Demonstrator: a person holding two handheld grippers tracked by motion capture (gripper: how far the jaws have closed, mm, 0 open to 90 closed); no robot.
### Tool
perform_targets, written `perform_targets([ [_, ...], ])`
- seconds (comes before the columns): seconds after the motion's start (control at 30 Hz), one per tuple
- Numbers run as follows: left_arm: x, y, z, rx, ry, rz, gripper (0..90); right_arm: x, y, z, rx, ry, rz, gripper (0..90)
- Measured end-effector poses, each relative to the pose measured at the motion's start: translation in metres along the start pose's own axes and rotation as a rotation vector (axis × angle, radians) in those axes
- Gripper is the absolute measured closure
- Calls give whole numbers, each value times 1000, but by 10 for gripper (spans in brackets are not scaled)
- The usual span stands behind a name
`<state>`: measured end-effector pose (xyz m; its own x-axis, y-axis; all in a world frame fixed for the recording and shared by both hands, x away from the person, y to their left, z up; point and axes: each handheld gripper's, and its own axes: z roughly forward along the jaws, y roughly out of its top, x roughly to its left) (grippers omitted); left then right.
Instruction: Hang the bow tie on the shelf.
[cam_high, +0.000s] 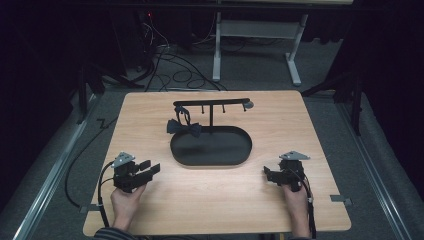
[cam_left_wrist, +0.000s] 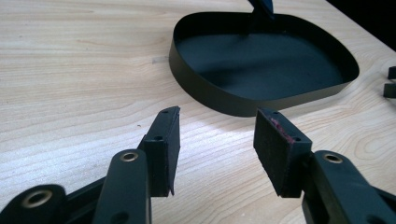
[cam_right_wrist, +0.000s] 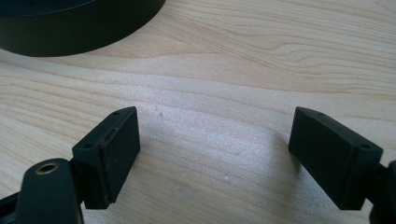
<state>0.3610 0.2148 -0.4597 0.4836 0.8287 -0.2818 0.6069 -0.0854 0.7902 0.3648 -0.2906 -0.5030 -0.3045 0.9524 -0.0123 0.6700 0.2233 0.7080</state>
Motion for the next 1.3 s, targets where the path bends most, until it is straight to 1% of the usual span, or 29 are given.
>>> perform_targets([
  [0.2, 3, 0, 5, 8, 6, -1, 514, 0, 0, 0, 0, 0, 0, 176],
  [0.37, 5, -1, 11, 32, 16, 4, 513, 0, 0, 0, 0, 0, 0, 176],
  [0.5, 7, -2, 18, 39, 23, -2, 514, 0, 0, 0, 0, 0, 0, 176],
  [0.63, 7, -3, 23, 49, 29, 6, 511, 0, 0, 0, 0, 0, 0, 176],
  [0.7, 8, -5, 26, 56, 34, 1, 511, 0, 0, 0, 0, 0, 0, 176],
  [0.77, 9, -6, 28, 56, 38, -4, 511, 0, 0, 0, 0, 0, 1, 176],
  [0.97, 11, -7, 31, 51, 55, 3, 510, 0, 0, 0, 0, 1, 0, 176],
  [1.3, 14, -10, 43, 69, 80, 17, 505, 0, 0, 0, 0, 0, 0, 176],
])
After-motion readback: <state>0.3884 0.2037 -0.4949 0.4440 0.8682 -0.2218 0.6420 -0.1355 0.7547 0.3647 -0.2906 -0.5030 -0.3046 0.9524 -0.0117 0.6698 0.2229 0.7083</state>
